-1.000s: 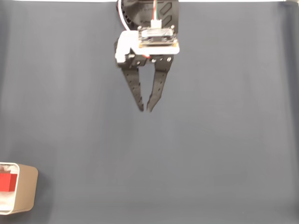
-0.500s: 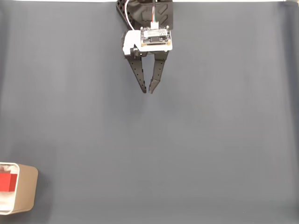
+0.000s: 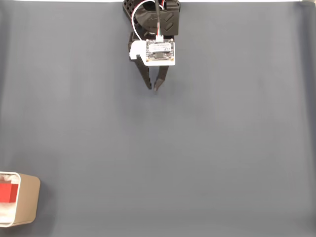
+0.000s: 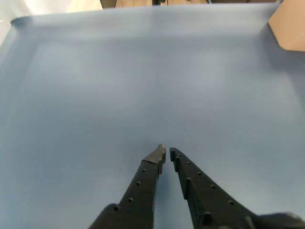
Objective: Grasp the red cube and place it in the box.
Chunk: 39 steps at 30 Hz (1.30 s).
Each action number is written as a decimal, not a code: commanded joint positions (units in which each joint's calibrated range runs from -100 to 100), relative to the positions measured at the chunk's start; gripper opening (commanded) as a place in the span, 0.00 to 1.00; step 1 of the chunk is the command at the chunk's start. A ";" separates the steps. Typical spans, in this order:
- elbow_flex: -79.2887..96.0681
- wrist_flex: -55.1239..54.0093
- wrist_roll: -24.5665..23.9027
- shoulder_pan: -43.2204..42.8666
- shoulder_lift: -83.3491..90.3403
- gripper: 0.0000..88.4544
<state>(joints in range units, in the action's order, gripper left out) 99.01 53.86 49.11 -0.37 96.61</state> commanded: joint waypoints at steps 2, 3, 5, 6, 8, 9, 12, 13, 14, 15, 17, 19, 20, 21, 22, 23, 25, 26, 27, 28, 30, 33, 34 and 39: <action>0.81 6.63 0.29 -1.62 2.35 0.00; 0.81 7.37 0.15 -1.69 2.61 0.00; 0.81 9.50 0.10 -1.69 3.04 0.00; 0.81 10.57 0.05 -1.62 3.21 0.00; 0.81 12.54 0.00 -1.33 3.39 0.00; 0.81 13.44 0.00 -1.26 3.39 0.00; 0.81 15.98 0.20 -1.05 3.39 0.00; 0.81 16.63 0.20 -1.05 3.39 0.00; 0.81 17.21 0.20 -1.05 3.39 0.00; 0.81 17.70 0.24 -1.05 3.39 0.00; 0.81 19.09 0.29 -0.91 3.39 0.00; 0.81 20.73 0.29 -0.69 3.39 0.00; 0.81 21.72 0.29 -0.69 3.39 0.00; 0.81 22.04 -0.05 -0.69 3.39 0.00; 0.81 22.04 0.20 -0.62 3.39 0.00; 0.81 22.04 0.34 -0.62 3.39 0.00; 0.81 22.04 0.20 -0.62 3.39 0.00; 0.81 22.04 -0.20 -0.62 3.39 0.00; 0.81 22.04 -0.20 -0.62 3.39 0.00; 0.81 22.04 -0.15 -0.62 3.39 0.00; 0.81 22.04 -0.10 -0.62 3.39 0.00; 0.81 22.04 -0.10 -0.62 3.39 0.00; 0.81 22.04 -0.10 -0.62 3.39 0.00; 0.81 22.04 -0.10 -0.62 3.39 0.00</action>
<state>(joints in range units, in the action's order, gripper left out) 99.37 74.78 49.50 -1.48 100.00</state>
